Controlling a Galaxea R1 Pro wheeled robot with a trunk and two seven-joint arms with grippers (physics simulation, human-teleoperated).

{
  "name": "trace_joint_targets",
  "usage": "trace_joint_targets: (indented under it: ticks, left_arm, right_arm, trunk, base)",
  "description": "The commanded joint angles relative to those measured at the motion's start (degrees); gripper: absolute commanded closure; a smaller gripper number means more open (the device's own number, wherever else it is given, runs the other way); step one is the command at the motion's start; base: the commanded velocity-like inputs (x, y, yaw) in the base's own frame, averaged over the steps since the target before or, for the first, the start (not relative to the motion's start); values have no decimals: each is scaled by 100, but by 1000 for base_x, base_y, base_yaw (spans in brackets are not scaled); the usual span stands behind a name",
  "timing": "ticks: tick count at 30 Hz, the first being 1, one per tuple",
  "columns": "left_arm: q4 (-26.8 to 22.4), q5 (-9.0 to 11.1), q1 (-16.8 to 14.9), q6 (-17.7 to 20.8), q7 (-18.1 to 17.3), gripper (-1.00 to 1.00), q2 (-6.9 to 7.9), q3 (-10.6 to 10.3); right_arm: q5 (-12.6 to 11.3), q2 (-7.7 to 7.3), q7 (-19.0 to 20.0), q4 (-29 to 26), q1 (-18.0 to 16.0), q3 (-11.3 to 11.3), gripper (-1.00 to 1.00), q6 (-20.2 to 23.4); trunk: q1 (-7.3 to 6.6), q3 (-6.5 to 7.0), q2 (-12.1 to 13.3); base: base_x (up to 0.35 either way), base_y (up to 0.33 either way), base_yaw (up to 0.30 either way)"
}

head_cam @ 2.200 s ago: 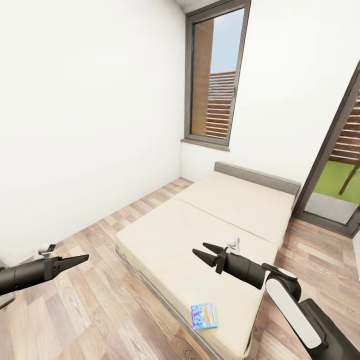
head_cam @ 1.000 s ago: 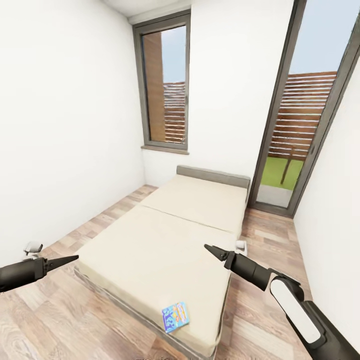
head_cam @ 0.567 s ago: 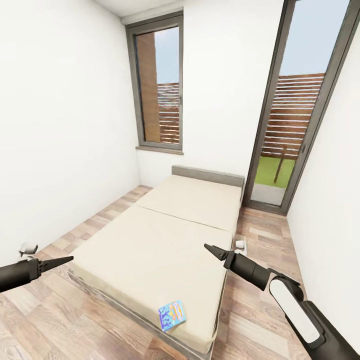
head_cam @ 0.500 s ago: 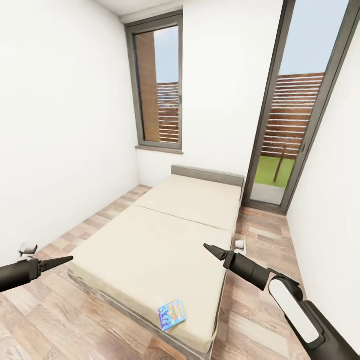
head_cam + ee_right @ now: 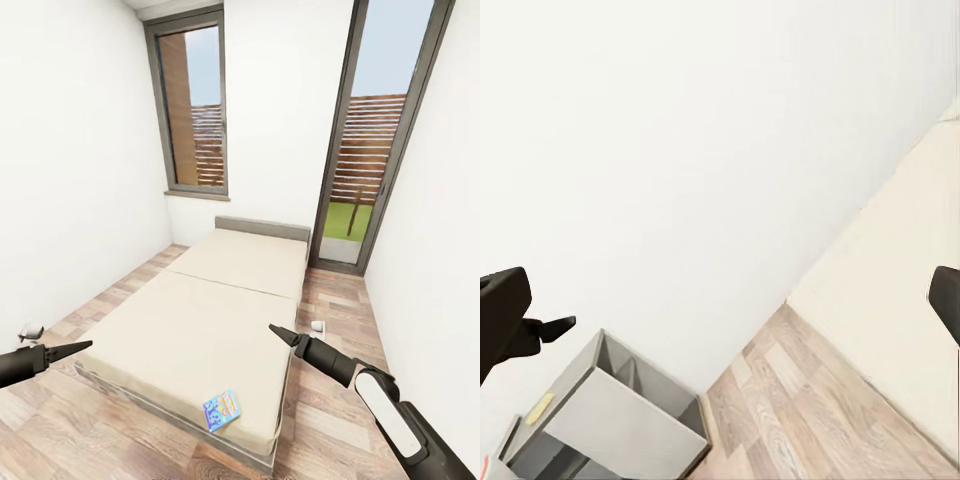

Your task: Put all the toys in the child's room - the three board games (two on the bed and one on the table), the two jigsaw puzzles on the table, and the tennis ball on the table - inside the toy box on the table in the child's room.

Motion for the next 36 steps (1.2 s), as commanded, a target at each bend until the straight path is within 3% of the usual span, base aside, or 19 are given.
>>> trace_joint_targets:
  ticks: [1, 17, 29, 36]
  left_arm:
    - [11, 0, -1, 61, -24, -100, 5, 8]
    - [48, -4, -2, 47, -34, -100, 13, 23]
    - [48, -4, 0, 47, -36, -100, 25, 25]
    - [48, -4, -2, 46, -39, -100, 44, 22]
  right_arm:
    - [-58, -2, -10, 0, -7, 6, -100, 39]
    - [-65, 8, -19, 3, -7, 10, -100, 34]
    - [-27, 20, -31, -4, -7, 21, -100, 29]
    - [-25, 88, -32, -1, -7, 23, -100, 34]
  trunk:
    - [22, -28, -50]
    - [373, -301, -692]
    - [637, -513, -1173]
    - [791, -639, -1454]
  base:
    - [-205, 178, -264]
    - [-71, 56, -269]
    - [-105, 45, -65]
    - [-83, 40, -216]
